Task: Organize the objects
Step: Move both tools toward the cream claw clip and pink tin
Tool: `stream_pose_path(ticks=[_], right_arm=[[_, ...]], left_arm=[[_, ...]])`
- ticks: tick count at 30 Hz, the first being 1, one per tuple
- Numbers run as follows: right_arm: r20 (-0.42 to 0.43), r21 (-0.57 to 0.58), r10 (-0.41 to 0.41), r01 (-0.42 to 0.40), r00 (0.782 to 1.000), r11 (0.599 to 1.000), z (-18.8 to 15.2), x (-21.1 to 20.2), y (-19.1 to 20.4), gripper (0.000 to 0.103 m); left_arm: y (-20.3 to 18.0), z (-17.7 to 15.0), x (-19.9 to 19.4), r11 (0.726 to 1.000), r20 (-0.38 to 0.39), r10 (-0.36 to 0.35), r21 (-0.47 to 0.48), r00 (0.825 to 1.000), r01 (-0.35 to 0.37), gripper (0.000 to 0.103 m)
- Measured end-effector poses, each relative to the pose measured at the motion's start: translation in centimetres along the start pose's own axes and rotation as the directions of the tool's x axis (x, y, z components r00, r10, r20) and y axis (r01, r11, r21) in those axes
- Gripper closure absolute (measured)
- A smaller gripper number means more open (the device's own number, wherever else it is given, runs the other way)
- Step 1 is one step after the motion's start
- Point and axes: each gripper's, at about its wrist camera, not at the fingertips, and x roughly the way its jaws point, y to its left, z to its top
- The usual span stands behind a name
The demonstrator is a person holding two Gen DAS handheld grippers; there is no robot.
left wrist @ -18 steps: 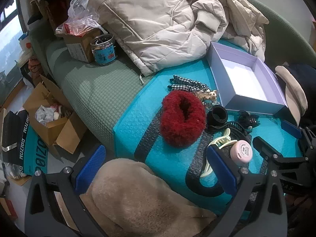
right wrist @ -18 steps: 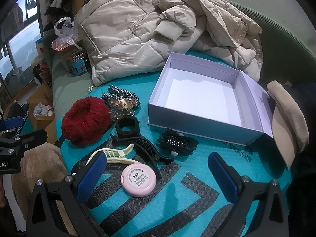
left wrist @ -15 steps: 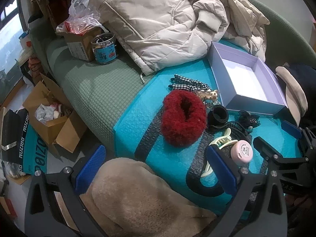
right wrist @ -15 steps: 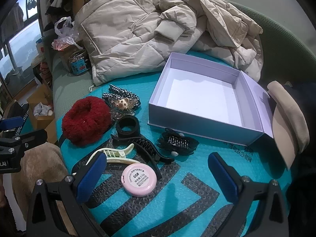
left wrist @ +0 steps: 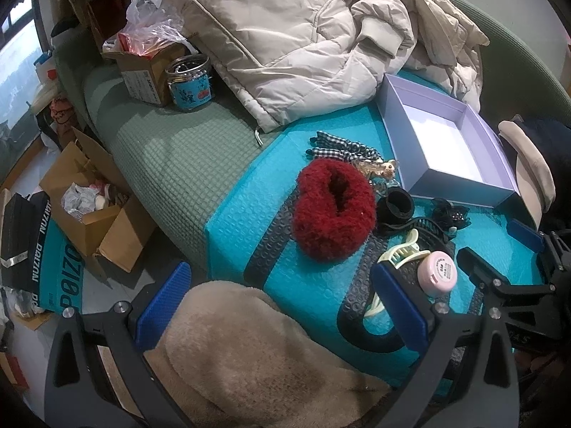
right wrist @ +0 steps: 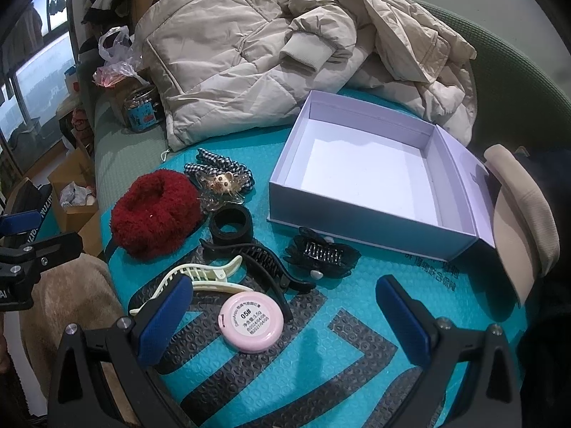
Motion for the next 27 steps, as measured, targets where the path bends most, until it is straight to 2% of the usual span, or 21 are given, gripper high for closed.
stream_pose_path(ticks=[24,27], right_arm=[[-0.025,-0.009,0.013,-0.013,1.0,1.0,-1.1,0.9,-0.6,0.001],[-0.03,-0.01,0.034,-0.034,0.999,0.999,-1.5,1.3,-0.8,0.001]], left_arm=[[-1.2,-0.7,0.9,0.999,-0.015,-0.037,0.017,0.999,0.038,0.001],[-1.5,-0.9,1.3,0.999,-0.025,-0.041,0.019,0.999,0.042,0.001]])
